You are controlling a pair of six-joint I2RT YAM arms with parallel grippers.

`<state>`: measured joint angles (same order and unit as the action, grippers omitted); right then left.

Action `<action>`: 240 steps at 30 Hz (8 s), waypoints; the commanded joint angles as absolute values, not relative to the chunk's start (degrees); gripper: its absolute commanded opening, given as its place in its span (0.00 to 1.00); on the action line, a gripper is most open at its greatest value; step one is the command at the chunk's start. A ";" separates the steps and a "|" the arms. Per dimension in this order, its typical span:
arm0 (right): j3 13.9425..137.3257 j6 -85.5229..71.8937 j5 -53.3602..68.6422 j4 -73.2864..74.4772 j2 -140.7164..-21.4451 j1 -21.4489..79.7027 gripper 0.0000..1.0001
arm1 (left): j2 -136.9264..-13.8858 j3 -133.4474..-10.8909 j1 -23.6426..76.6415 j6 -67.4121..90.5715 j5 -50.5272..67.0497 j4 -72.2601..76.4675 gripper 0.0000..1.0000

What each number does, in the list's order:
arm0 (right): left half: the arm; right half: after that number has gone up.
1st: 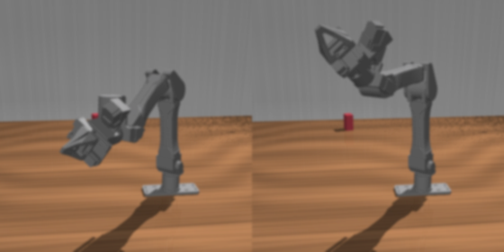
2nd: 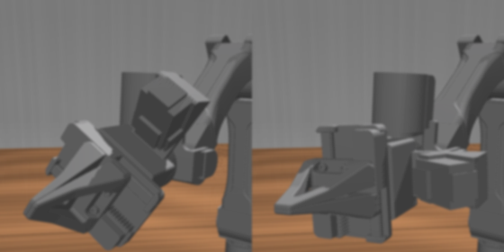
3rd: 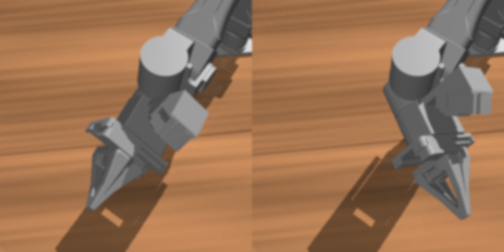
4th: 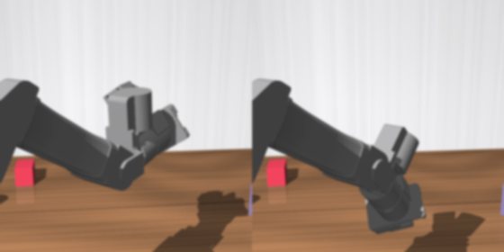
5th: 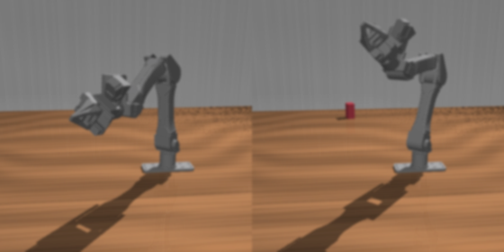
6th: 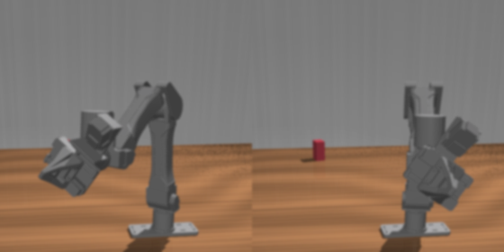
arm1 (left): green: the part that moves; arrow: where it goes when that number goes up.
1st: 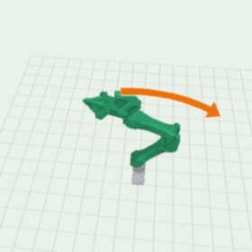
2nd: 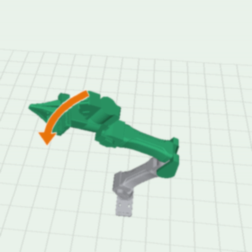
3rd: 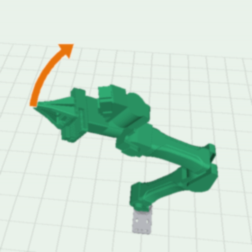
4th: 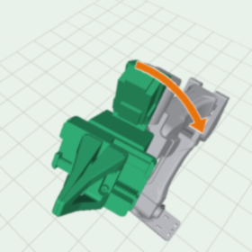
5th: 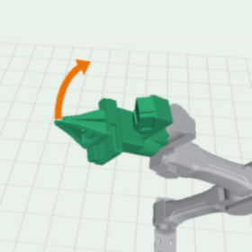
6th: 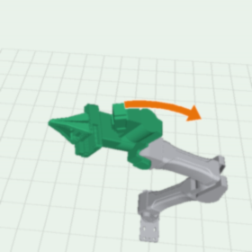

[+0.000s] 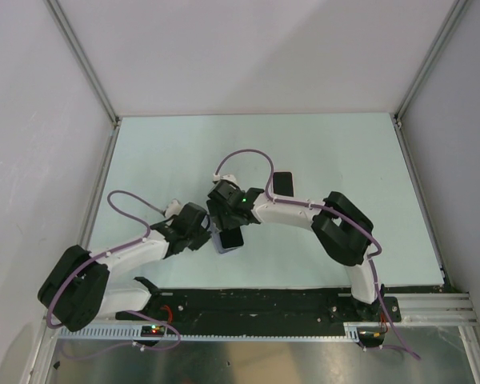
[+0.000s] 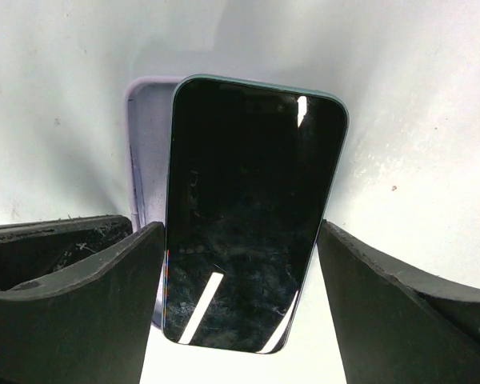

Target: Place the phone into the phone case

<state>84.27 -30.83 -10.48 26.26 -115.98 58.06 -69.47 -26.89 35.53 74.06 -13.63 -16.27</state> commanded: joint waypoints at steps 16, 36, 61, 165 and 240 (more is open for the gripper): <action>86.70 -33.07 -13.57 19.73 -115.89 60.21 0.79 | -68.43 -25.40 36.56 75.63 -11.84 -14.89 0.21; 79.67 -33.95 -15.44 14.99 -112.67 61.97 0.78 | -61.96 -21.83 34.67 75.70 -12.22 -14.97 0.22; 76.15 -31.97 -15.50 16.71 -105.83 58.55 0.91 | -61.58 -24.38 34.53 69.99 -8.93 -14.84 0.16; 56.15 -37.54 -6.46 9.77 -101.95 52.22 0.25 | -64.14 -29.50 47.58 79.28 -12.92 -16.69 0.23; 56.79 -34.27 -10.18 12.67 -95.91 53.57 0.32 | -86.73 -29.16 47.70 78.23 -13.23 -16.26 0.00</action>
